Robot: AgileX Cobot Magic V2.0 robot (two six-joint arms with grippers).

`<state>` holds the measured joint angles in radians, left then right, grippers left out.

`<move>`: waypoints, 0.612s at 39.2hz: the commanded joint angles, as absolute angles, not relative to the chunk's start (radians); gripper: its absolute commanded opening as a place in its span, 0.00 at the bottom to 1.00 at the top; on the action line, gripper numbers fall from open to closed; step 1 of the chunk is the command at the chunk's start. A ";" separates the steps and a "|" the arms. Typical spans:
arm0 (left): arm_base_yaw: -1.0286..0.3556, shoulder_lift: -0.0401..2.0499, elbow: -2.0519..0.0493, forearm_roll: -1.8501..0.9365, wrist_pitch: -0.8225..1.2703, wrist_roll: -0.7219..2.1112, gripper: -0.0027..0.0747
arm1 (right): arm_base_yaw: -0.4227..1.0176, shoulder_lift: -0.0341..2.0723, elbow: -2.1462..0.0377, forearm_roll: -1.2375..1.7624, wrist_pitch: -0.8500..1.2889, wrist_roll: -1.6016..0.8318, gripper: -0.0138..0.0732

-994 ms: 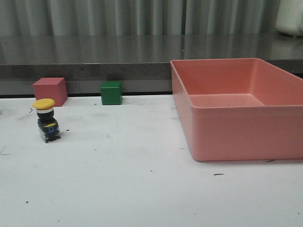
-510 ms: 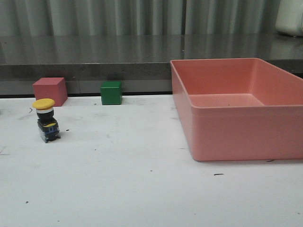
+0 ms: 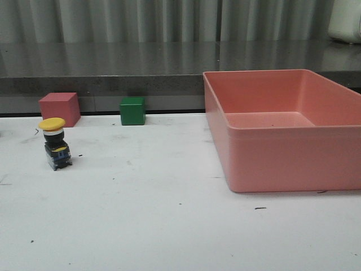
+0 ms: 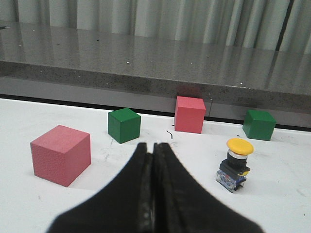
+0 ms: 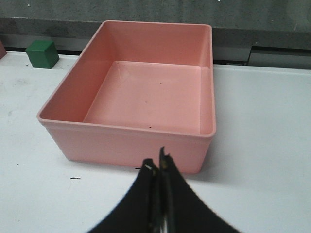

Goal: Place and stand button with both arms

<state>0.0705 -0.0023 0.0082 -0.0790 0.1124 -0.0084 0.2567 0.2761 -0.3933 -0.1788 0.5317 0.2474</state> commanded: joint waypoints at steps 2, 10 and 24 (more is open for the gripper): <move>0.072 -0.027 0.025 -0.081 0.025 -0.015 0.01 | 0.251 0.284 -0.418 -0.201 0.456 0.240 0.08; 0.072 -0.027 0.025 -0.081 0.025 -0.015 0.01 | 0.228 0.271 -0.398 -0.209 0.431 0.210 0.08; 0.072 -0.027 0.025 -0.081 0.025 -0.015 0.01 | 0.049 0.083 -0.064 0.013 0.040 -0.014 0.08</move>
